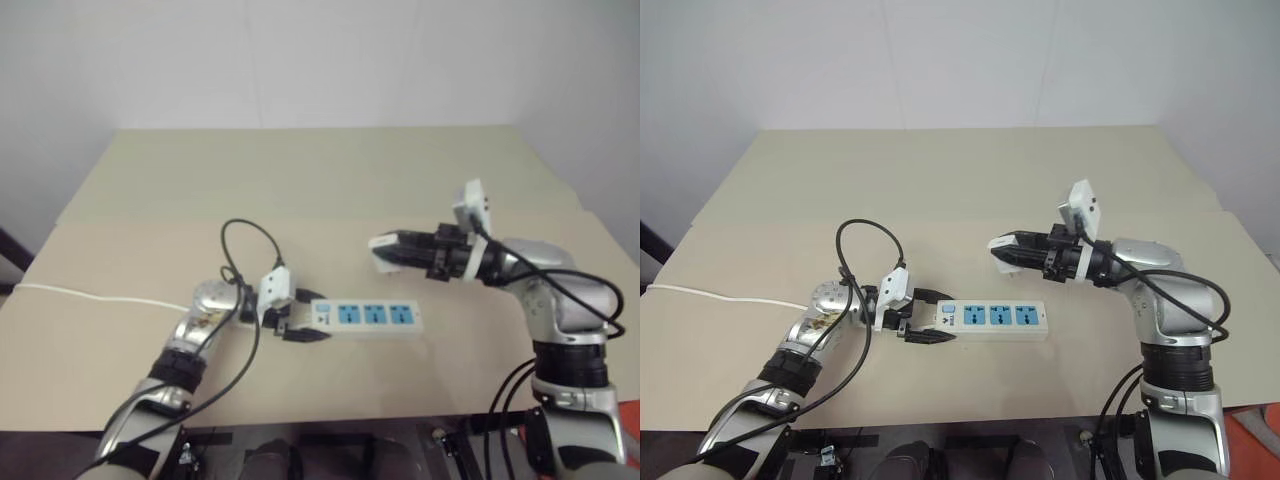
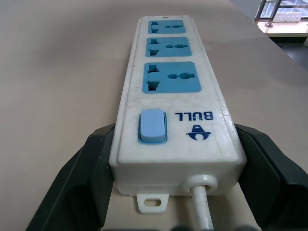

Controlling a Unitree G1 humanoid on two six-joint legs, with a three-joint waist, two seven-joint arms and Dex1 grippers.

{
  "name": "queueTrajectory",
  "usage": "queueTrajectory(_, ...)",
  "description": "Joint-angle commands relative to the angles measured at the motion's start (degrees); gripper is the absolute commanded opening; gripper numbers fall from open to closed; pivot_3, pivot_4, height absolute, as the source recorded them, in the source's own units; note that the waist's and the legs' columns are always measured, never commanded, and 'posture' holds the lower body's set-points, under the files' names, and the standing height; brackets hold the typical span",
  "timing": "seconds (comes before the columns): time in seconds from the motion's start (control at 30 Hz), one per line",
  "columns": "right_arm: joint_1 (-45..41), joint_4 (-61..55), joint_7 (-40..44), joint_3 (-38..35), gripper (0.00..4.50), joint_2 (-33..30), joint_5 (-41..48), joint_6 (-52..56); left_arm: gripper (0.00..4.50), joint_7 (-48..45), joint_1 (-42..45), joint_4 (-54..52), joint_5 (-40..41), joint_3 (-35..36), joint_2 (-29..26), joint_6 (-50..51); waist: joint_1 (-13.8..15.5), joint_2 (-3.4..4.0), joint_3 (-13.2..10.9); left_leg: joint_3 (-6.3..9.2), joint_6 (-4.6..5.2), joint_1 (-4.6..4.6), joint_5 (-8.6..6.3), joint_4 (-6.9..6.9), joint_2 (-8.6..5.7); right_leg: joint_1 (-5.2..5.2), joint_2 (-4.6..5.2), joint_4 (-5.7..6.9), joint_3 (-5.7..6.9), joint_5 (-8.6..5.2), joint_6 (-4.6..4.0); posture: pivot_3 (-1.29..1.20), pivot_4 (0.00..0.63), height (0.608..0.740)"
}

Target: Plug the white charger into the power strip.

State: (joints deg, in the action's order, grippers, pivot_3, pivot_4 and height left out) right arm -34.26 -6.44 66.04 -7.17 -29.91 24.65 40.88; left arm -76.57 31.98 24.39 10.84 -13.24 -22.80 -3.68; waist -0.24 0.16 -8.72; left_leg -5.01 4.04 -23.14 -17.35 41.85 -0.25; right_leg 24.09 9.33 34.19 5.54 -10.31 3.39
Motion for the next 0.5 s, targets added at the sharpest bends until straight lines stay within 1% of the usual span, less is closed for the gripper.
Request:
queueTrajectory(0.03, -0.1, 0.8, 2.4, 1.4, 1.15, 0.5, 2.0, -6.1, 3.26, 0.1, -1.9, -2.4, -0.9, -1.3, -0.5, 0.8, 0.0, 0.00, 0.0, 0.00, 0.00, 0.00, 0.00, 0.00, 0.00, 0.00, 0.00, 0.00, -0.01, 0.00, 0.00, 0.00, 0.150, 0.740)
queueTrajectory(0.2, -0.3, 3.2, 4.9, 4.6, 1.15, 2.1, 2.6, -11.6, 3.26, 1.0, -3.5, -3.9, -1.2, -1.3, -1.1, 1.2, -0.1, 0.00, 0.0, 0.01, 0.01, 0.00, -0.01, 0.00, 0.02, 0.01, 0.00, 0.00, 0.00, 0.00, 0.00, 0.00, 0.150, 0.740)
queueTrajectory(0.3, 0.3, 5.1, 7.3, 7.2, 1.15, 3.2, 1.6, -17.0, 3.26, 1.8, -3.9, -4.5, -1.5, -1.4, -1.4, 1.3, -0.1, 0.00, 0.0, 0.01, 0.01, 0.02, -0.01, 0.00, 0.03, -0.01, -0.03, -0.01, -0.01, 0.00, 0.00, 0.00, 0.150, 0.740)
queueTrajectory(0.5, 0.6, 11.1, 7.7, 9.8, 1.15, 6.6, 0.5, -24.5, 3.26, 2.2, -4.9, -5.6, -1.3, -1.4, -2.1, 1.7, -0.3, -0.01, 0.0, 0.01, 0.01, 0.05, -0.01, 0.00, 0.04, -0.03, -0.03, 0.00, -0.02, 0.00, -0.01, 0.00, 0.150, 0.740)
